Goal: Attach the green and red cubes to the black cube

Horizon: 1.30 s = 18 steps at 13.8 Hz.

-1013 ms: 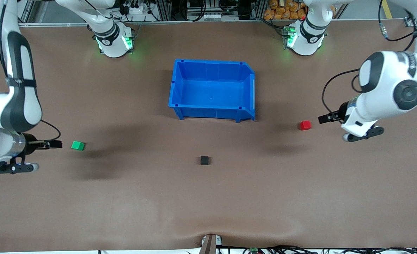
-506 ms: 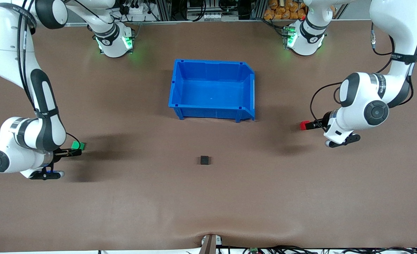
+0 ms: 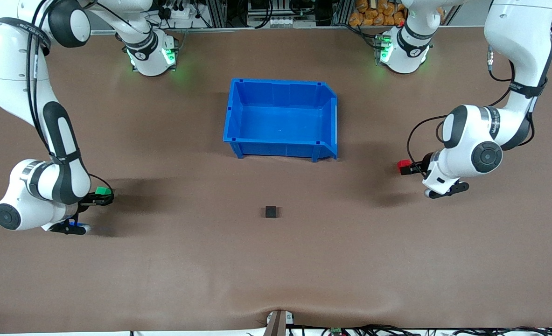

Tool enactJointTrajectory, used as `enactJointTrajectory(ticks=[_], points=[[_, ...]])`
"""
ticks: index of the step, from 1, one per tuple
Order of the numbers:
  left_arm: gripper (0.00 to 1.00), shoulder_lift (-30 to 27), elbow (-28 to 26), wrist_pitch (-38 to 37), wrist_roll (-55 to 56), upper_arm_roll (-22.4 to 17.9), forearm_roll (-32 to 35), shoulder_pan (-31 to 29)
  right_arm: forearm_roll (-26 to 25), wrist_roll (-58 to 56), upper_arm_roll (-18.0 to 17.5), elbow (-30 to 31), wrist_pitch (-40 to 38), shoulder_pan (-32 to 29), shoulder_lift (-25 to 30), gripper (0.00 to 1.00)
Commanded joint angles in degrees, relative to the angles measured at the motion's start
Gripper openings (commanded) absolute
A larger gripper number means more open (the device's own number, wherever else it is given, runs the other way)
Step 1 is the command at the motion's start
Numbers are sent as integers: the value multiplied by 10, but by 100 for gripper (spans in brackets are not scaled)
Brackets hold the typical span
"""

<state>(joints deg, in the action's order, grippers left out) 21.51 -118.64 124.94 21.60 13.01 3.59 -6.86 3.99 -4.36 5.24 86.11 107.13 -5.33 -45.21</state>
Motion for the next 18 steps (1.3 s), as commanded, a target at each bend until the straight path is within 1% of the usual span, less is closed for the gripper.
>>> enactJointTrajectory(ticks=[1, 3, 5, 7, 9, 10, 11, 13, 14, 15, 16, 18], points=[[100, 4, -22, 32, 9, 1, 14, 0, 7, 27, -7, -10, -17, -4, 0, 0], [100, 9, -22, 36, 9, 1, 14, -1, 8, 45, -7, -21, -17, -4, 0, 0], [100, 11, -23, 36, 9, 1, 14, -1, 15, 93, -9, -30, -18, -2, 3, 0], [100, 11, -24, 36, 8, 1, 14, -1, 62, 154, -23, -32, -23, 8, 5, 0], [100, 13, -24, 36, 8, 1, 14, -2, 141, 253, -28, -41, -24, 26, 5, 0], [100, 16, -24, 36, 8, 1, 14, -1, 173, 315, -28, -43, -30, 45, 7, 0], [100, 20, -23, 36, 9, 1, 15, -2, 188, 375, -28, -45, -43, 68, 9, 0], [100, 20, -23, 36, 8, 1, 14, -1, 194, 511, -29, -55, -51, 105, 10, 0], [100, 20, -23, 36, 8, 1, 14, -1, 218, 570, -37, -55, -47, 119, 9, 0], [100, 20, -23, 37, 8, 0, 15, -1, 253, 612, -42, -56, -42, 134, 7, 0], [100, 20, -23, 37, 8, 0, 15, -2, 282, 639, -42, -58, -19, 153, 7, 0], [100, 21, -22, 37, 9, 0, 14, -3, 325, 690, -42, -58, 63, 185, -3, 0]])
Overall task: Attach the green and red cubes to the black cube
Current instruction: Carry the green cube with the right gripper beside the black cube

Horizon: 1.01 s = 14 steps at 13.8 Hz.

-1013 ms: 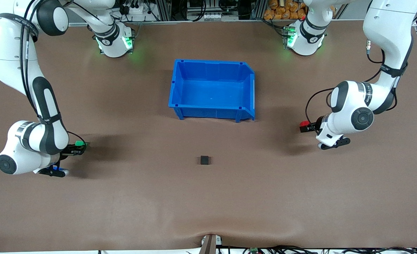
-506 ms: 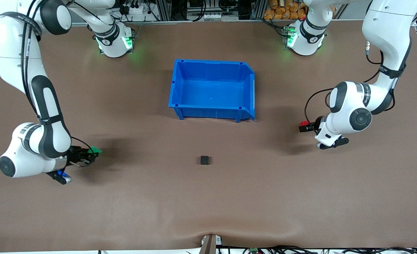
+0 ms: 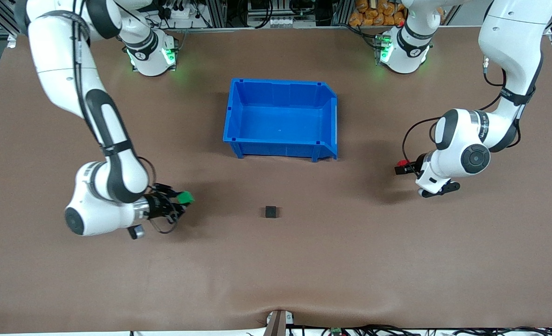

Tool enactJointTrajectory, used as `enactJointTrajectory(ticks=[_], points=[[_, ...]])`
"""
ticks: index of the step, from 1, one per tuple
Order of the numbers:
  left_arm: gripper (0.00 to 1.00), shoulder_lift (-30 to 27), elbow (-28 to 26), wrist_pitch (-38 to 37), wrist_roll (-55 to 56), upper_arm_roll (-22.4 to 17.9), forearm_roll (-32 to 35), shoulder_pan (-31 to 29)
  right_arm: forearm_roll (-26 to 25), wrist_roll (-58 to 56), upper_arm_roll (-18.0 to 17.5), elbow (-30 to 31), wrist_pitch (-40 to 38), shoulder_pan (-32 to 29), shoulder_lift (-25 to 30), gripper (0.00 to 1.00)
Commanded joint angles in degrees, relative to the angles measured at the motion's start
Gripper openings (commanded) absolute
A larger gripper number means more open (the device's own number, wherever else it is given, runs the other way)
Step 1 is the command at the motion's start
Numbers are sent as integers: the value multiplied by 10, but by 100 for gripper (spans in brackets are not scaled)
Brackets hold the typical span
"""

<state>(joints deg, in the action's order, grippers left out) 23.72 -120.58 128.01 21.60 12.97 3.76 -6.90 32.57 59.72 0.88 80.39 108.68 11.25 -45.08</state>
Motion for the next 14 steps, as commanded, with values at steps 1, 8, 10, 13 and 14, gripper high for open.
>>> enactJointTrajectory(ticks=[1, 8, 10, 13, 14], points=[[100, 3, -3, 7, 10, 0, 13, -2, 46, 84, 1, -1, 81, 42, -8, 0], [100, 19, -2, 11, 9, -3, 13, -6, 51, 259, 1, -2, 245, 136, -47, 0], [100, 23, 3, 11, 9, -3, 13, -6, 50, 310, 1, -20, 281, 163, -65, 0], [100, 30, 5, 13, 9, -2, 13, -5, 50, 354, 2, -67, 295, 191, -103, 0], [100, 31, 6, 13, 9, -2, 13, -4, 50, 355, 2, -70, 303, 193, -107, 0]])
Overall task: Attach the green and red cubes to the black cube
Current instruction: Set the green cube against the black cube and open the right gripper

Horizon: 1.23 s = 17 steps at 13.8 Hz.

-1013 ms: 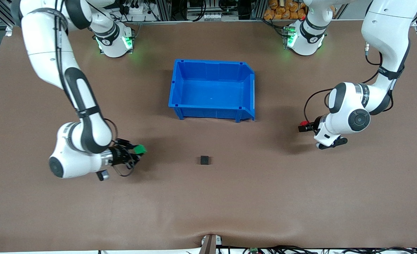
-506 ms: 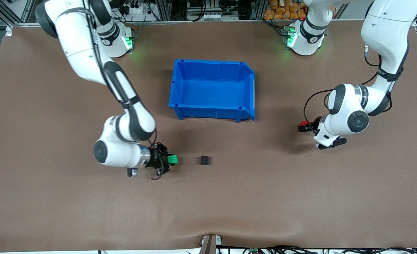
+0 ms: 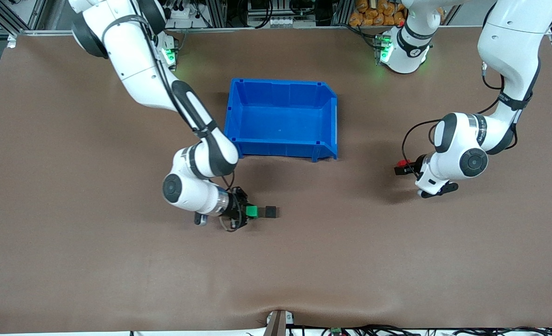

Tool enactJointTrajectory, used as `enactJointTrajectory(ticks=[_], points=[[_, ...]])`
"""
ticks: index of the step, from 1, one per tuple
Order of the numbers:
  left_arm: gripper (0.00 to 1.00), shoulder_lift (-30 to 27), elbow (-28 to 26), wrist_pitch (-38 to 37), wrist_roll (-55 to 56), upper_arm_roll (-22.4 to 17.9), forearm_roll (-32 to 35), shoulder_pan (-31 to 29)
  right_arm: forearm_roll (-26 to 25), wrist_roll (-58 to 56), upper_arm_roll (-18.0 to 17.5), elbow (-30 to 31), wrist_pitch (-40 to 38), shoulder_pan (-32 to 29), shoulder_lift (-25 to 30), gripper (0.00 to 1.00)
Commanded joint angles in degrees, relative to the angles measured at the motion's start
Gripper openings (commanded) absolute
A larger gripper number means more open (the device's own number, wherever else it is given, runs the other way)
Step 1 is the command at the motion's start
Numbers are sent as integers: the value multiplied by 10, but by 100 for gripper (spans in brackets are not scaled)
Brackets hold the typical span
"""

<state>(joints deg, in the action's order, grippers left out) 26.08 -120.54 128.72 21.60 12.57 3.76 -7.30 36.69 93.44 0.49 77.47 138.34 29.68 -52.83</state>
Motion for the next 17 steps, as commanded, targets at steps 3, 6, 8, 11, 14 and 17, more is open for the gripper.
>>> enactJointTrajectory(ticks=[3, 6, 8, 11, 14, 17], points=[[100, 8, 6, 6, 9, 2, 12, 0, 9, 29, 6, -40, 12, 17, -31, 0], [100, 11, 8, 6, 10, 2, 12, 1, 9, 47, 5, -48, 38, 33, -40, 0], [98, 13, 11, 6, 11, 3, 12, 3, 8, 50, 6, -54, 56, 40, -48, 17], [88, 17, 13, 6, 12, 3, 12, 4, 2, 51, 8, -54, 50, 37, -40, 95], [74, 17, 13, 6, 12, 3, 12, 4, -11, 47, 12, -53, 6, 17, -15, 100], [66, 17, 16, 6, 12, 3, 12, 4, -49, 43, 26, -94, -134, -27, 4, 100]])
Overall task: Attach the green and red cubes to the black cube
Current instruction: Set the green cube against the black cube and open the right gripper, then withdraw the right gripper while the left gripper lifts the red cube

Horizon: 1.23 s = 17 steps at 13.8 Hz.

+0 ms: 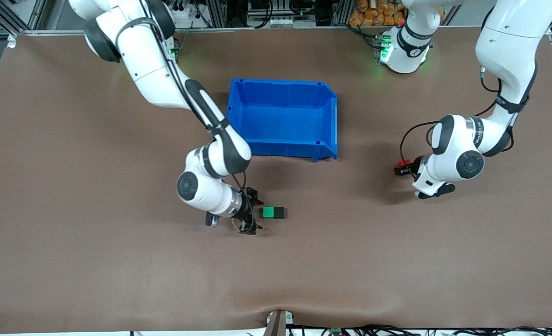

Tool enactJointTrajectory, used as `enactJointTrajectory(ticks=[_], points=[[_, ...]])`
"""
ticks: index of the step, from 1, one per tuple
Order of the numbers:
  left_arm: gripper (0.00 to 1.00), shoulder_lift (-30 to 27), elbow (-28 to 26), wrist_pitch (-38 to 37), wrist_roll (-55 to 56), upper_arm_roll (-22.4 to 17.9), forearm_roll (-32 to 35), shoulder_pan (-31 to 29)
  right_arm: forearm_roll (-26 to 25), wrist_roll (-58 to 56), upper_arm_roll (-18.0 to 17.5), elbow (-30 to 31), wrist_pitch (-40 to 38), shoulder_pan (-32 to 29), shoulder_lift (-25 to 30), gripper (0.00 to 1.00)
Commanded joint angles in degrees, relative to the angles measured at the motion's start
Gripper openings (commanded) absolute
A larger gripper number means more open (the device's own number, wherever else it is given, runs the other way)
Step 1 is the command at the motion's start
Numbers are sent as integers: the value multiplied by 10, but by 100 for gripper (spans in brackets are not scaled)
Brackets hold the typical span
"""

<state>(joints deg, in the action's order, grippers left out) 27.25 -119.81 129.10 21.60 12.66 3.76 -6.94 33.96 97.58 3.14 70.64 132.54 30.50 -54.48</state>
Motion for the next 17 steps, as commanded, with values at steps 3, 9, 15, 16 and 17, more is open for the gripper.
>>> enactJointTrajectory(ticks=[3, 9, 15, 16, 17], points=[[35, 5, 10, 2, 13, 3, 12, 2, -61, -36, -1, -74, -174, -81, 25, 100], [0, 2, 20, -1, 26, 4, 10, 1, -172, -346, 9, -80, -228, -145, 60, 100], [0, 23, 102, -5, 189, 5, 5, 16, -243, -800, 20, -99, -274, -237, 76, 100], [0, 33, 122, -8, 211, 5, 4, 18, -244, -864, 30, -110, -272, -246, 77, 100], [0, 46, 142, -10, 242, 6, 4, 22, -244, -902, 49, -124, -278, -250, 83, 100]])
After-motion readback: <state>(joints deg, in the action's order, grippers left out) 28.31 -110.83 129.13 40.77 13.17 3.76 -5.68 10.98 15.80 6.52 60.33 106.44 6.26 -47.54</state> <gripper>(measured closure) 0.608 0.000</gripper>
